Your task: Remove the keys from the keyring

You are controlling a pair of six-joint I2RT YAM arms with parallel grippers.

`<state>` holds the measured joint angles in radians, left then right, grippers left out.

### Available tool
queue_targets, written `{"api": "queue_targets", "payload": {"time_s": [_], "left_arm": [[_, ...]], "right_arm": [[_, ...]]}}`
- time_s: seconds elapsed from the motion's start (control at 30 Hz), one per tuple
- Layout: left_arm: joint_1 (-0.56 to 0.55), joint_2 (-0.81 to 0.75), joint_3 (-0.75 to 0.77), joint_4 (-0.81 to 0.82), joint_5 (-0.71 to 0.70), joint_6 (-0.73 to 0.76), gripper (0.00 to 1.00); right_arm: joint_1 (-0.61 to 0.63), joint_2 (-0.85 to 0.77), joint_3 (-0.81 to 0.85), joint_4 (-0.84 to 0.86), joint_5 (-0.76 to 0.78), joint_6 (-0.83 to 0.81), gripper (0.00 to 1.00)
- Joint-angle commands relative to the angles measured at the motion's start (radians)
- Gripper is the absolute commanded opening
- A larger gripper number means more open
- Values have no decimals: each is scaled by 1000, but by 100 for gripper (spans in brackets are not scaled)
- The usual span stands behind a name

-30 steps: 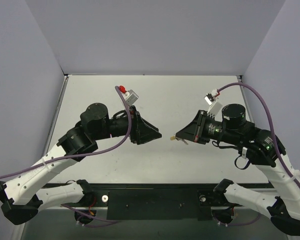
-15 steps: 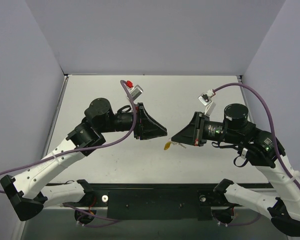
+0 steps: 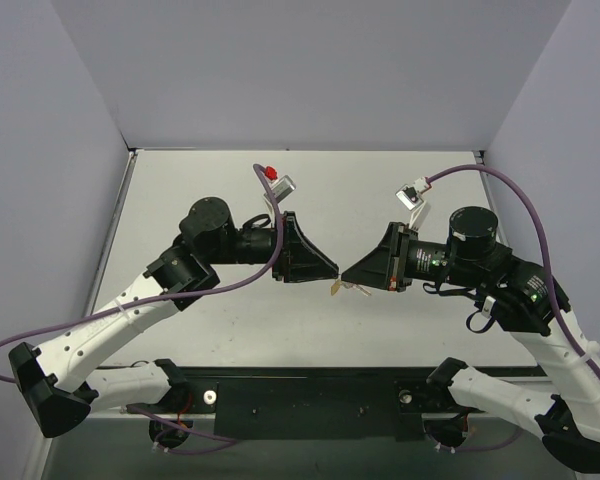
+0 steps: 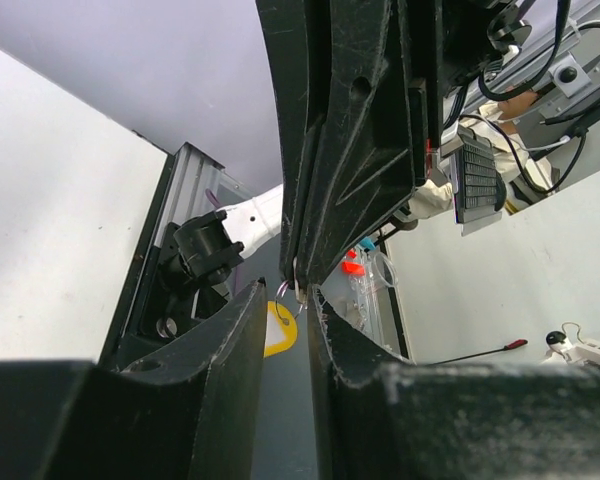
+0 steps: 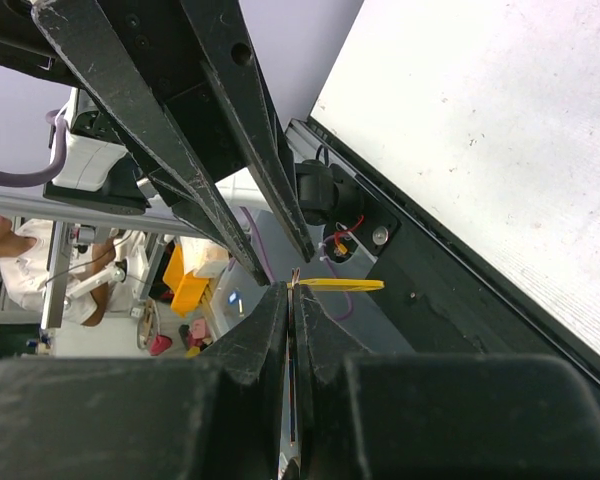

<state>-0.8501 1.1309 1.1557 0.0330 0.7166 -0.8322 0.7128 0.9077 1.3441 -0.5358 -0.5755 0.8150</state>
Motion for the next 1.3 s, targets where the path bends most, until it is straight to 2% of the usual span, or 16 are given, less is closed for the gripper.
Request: {"api": "queue_targets", "payload": {"time_s": [0.0, 0.5, 0.6, 0.7, 0.83, 0.97, 1.27], "left_arm": [[-10, 0, 6, 74, 33, -7, 31], [-24, -11, -11, 103, 55, -21, 23], [-26, -11, -14, 114, 58, -33, 18], [-29, -13, -13, 133, 49, -44, 0], [-30, -11, -4, 136, 11, -60, 0], [-44, -6, 10, 142, -51, -88, 0], [-156, 33, 113, 42, -324, -84, 0]], "right_arm": [[-7, -4, -3, 48, -24, 7, 0], [-4, -18, -17, 95, -18, 26, 0], [-6, -18, -17, 94, -15, 27, 0], [-4, -20, -22, 102, -14, 29, 0], [-6, -20, -25, 108, -14, 36, 0], [-6, -26, -17, 88, 49, 41, 0], [-3, -62, -43, 112, 239, 65, 0]]}}
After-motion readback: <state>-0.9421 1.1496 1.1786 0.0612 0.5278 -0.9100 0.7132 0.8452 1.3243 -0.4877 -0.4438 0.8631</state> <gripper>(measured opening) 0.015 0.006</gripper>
